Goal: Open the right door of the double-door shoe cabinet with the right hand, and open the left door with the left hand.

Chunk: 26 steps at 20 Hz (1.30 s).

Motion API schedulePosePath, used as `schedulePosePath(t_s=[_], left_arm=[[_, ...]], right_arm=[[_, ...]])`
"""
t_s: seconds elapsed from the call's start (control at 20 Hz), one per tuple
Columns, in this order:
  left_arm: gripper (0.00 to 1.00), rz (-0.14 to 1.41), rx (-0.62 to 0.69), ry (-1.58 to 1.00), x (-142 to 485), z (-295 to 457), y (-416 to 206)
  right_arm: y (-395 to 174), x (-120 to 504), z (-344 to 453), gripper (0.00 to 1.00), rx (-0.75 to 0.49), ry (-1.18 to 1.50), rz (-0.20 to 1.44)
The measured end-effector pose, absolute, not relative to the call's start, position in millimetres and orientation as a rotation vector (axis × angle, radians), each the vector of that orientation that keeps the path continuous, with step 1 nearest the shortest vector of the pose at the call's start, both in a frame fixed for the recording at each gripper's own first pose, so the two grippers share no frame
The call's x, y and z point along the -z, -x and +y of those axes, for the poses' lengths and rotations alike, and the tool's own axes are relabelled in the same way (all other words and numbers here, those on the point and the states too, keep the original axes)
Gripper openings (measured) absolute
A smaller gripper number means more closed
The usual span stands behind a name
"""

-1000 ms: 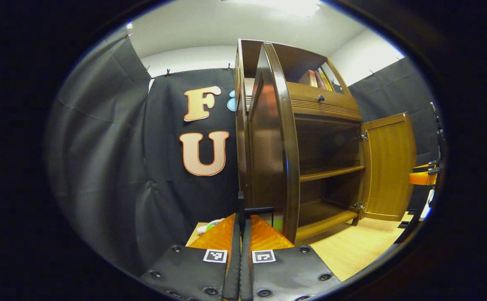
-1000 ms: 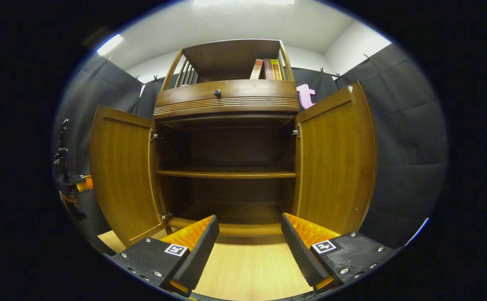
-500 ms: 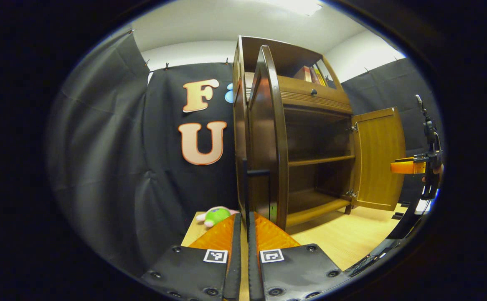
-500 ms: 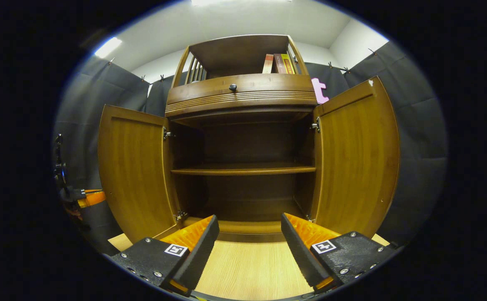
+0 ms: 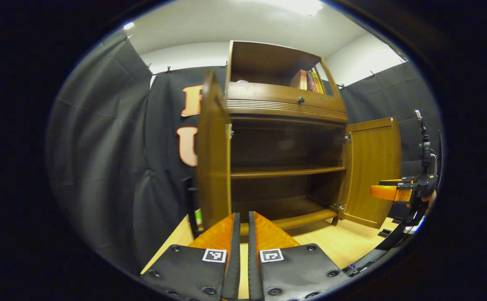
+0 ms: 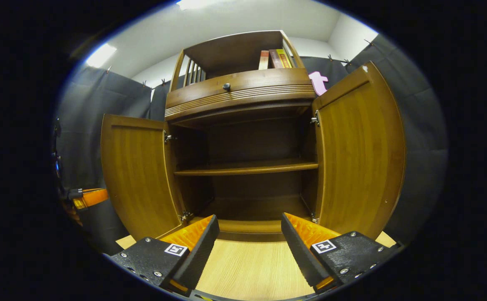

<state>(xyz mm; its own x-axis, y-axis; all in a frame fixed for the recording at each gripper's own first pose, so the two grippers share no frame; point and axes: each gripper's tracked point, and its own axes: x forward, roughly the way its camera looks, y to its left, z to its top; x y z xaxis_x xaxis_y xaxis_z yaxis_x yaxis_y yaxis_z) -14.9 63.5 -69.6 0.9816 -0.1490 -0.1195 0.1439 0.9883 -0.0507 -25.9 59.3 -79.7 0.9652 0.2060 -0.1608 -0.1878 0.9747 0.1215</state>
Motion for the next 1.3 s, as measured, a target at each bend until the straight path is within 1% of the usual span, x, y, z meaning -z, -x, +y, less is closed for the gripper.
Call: schedulePosePath(t_s=[0.05, 0.2, 0.45, 0.5, 0.55, 0.65, 0.8, 0.85, 1.1, 1.3], left_arm=[[0.15, 0.103, 0.169, 0.064, 64, 38, 8], [0.14, 0.044, 0.168, 0.08, 54, -8, -11], [0.64, 0.02, 0.144, 0.06, 53, -50, -33], [0.65, 0.028, 0.15, 0.065, 56, -59, -37], [0.64, 0.038, 0.151, 0.076, 61, -65, -36], [0.77, 0.052, 0.148, 0.098, 70, -74, -25], [0.89, 0.06, 0.126, 0.095, 75, -84, -20], [0.98, 0.059, 0.115, 0.088, 75, -84, -21], [0.96, 0.0, 0.046, 0.068, 62, -76, -25], [0.96, -0.004, 0.039, 0.045, 56, -72, -24]], right_arm=[[26, 77, 50, 0.92, -0.191, -0.109, 0.164], [31, 75, 27, 0.92, -0.177, -0.107, 0.15], [37, 77, -1, 0.92, -0.165, -0.1, 0.148], [38, 78, -6, 0.92, -0.165, -0.093, 0.146], [38, 79, -10, 0.92, -0.166, -0.083, 0.145], [39, 79, -16, 0.92, -0.168, -0.063, 0.142], [41, 77, -22, 0.92, -0.187, -0.062, 0.137], [41, 77, -22, 0.92, -0.194, -0.062, 0.136], [42, 76, -20, 0.92, -0.227, -0.067, 0.129], [38, 74, -21, 0.93, -0.228, -0.081, 0.119]])
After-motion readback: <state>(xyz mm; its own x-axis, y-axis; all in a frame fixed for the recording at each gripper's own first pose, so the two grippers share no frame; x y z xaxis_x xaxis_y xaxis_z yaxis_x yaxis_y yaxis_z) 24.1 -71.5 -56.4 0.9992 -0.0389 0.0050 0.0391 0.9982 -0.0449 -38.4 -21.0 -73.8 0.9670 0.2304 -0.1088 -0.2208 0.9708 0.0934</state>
